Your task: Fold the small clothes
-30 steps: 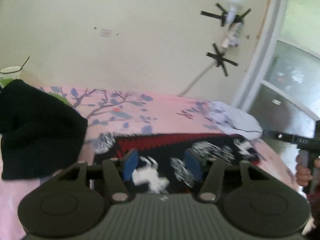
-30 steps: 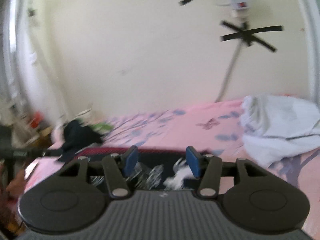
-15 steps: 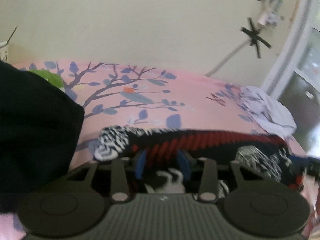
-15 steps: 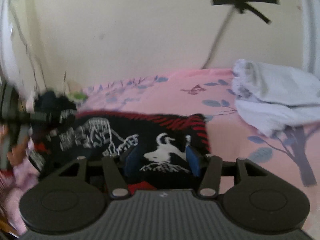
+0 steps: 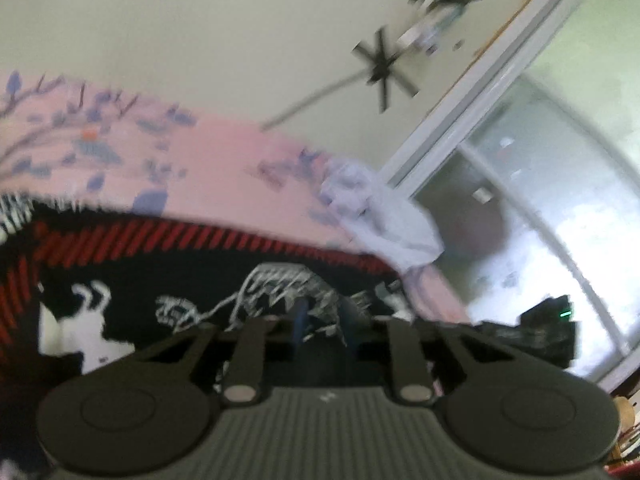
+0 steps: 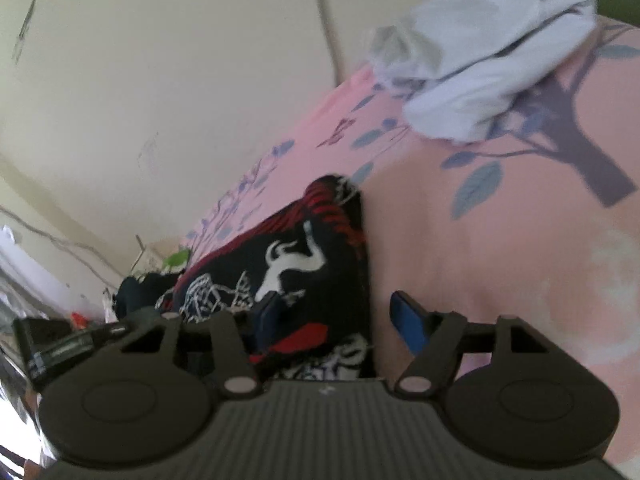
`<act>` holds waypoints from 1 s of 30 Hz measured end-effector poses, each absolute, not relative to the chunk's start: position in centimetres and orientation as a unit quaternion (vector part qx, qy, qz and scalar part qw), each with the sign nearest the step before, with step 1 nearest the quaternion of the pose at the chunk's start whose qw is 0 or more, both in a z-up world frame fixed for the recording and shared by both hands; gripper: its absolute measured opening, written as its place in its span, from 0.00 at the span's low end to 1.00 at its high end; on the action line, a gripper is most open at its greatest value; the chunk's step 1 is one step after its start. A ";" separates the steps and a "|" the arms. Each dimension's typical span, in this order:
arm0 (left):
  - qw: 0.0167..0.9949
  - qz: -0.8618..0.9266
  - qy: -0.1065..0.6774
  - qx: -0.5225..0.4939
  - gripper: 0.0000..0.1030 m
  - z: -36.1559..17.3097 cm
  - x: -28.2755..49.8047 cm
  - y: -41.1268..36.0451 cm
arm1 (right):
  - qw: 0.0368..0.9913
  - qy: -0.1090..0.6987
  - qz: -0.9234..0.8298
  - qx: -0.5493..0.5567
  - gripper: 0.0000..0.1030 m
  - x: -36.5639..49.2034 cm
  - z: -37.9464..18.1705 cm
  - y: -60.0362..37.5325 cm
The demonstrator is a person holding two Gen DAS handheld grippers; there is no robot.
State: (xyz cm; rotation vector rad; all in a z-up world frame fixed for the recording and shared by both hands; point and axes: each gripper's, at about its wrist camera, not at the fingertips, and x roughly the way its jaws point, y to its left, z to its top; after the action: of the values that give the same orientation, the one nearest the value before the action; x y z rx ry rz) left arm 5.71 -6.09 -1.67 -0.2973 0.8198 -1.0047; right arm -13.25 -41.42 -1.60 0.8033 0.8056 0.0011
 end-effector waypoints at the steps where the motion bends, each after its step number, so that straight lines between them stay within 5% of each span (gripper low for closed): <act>1: 0.782 -0.455 0.406 -0.133 0.07 -2.8 6.3 -6.7 | 0.841 0.382 0.007 0.382 0.62 -13.2 -1.7 -40.9; 3: 0.779 -0.445 0.420 -0.133 0.05 -4.9 6.9 -7.4 | 0.845 0.381 0.011 0.376 0.61 -12.5 -1.9 -39.8; 4: 0.776 -0.451 0.418 -0.142 0.05 -5.2 7.0 -7.1 | 0.846 0.385 0.013 0.369 0.46 -12.1 -1.8 -39.5; 7: 0.762 -0.451 0.432 -0.173 0.05 -5.6 7.6 -6.4 | 0.825 0.387 0.030 0.411 0.34 -11.5 -1.5 -39.9; 12: 0.785 -0.448 0.406 -0.135 0.04 -4.6 6.1 -6.6 | 0.857 0.340 0.092 0.377 0.32 -10.0 4.9 -37.1; 14: 0.786 -0.459 0.392 -0.133 0.13 -3.5 5.4 -5.6 | 0.871 0.335 0.130 0.336 0.32 -8.6 7.5 -33.9; 16: 0.794 -0.471 0.354 -0.152 0.38 -2.4 4.3 -2.8 | 0.880 0.340 0.160 0.291 0.32 -7.0 8.9 -30.5; 18: 0.814 -0.458 0.317 -0.165 0.46 -1.5 3.0 0.7 | 0.883 0.349 0.187 0.250 0.32 -5.2 9.5 -27.2; 22: 0.851 -0.391 0.278 -0.212 0.59 -0.7 1.1 9.1 | 0.876 0.382 0.233 0.180 0.33 -1.3 8.1 -20.2; 30: 0.877 -0.299 0.263 -0.270 0.66 -1.0 0.5 16.0 | 0.851 0.432 0.292 0.059 0.34 2.2 0.7 -9.1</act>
State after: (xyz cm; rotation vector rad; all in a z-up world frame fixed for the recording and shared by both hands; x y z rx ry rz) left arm 0.54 15.97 -1.00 -0.5639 0.5496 -0.6230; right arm 2.20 -9.11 0.74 0.1250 0.9090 0.6146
